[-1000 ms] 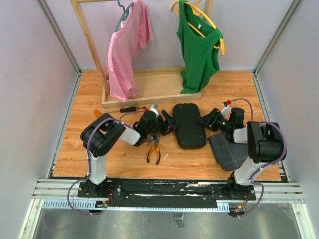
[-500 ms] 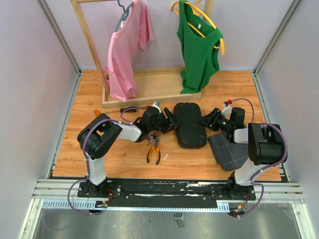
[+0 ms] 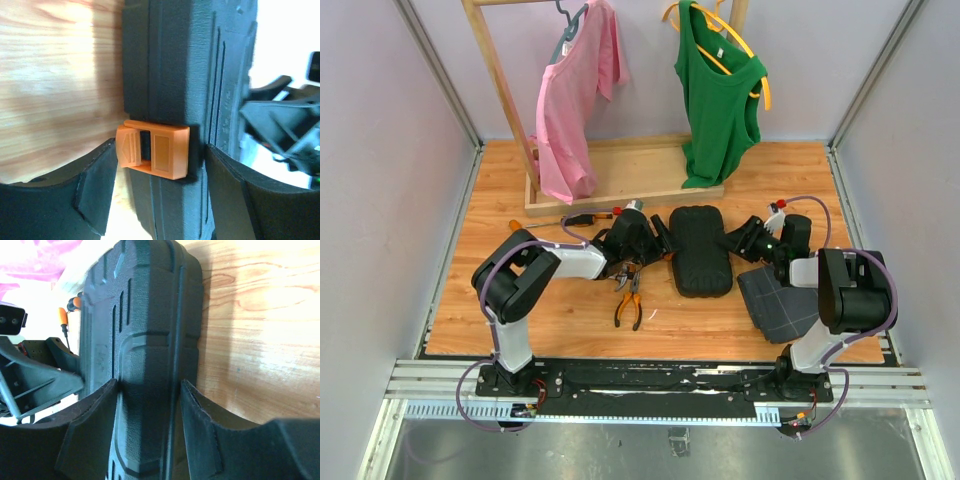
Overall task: Sort the tools into containers
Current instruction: Open the storage box at the center of the board.
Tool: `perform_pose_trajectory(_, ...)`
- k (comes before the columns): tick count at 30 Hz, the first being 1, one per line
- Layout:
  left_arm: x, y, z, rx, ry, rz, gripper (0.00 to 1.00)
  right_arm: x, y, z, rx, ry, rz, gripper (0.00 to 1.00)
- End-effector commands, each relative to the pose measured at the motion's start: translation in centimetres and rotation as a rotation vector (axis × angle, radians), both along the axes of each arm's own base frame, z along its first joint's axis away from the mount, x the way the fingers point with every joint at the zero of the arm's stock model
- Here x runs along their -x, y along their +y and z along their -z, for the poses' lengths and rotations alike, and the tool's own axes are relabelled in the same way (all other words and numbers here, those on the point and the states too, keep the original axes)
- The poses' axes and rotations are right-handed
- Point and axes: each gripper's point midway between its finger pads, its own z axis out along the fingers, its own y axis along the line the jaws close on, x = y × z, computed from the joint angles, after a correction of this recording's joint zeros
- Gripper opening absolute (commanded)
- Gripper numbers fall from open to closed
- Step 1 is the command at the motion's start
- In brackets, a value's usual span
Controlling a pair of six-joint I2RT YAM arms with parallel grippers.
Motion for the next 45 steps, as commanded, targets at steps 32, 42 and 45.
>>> perform_pose_trajectory(32,1.0,5.3,3.2,-0.279,0.017,-0.1,0.6,3.8,-1.3,6.2,0.164,0.23,0.03,0.53)
perform_pose_trajectory(42,1.1,4.9,2.3,-0.191,-0.009,-0.089,0.66,3.8,-1.3,6.1,0.168,0.227,0.03,0.53)
perform_pose_trajectory(45,1.3,4.7,1.4,-0.112,-0.035,-0.078,0.75,3.9,-1.3,6.1,0.17,0.227,0.029,0.53)
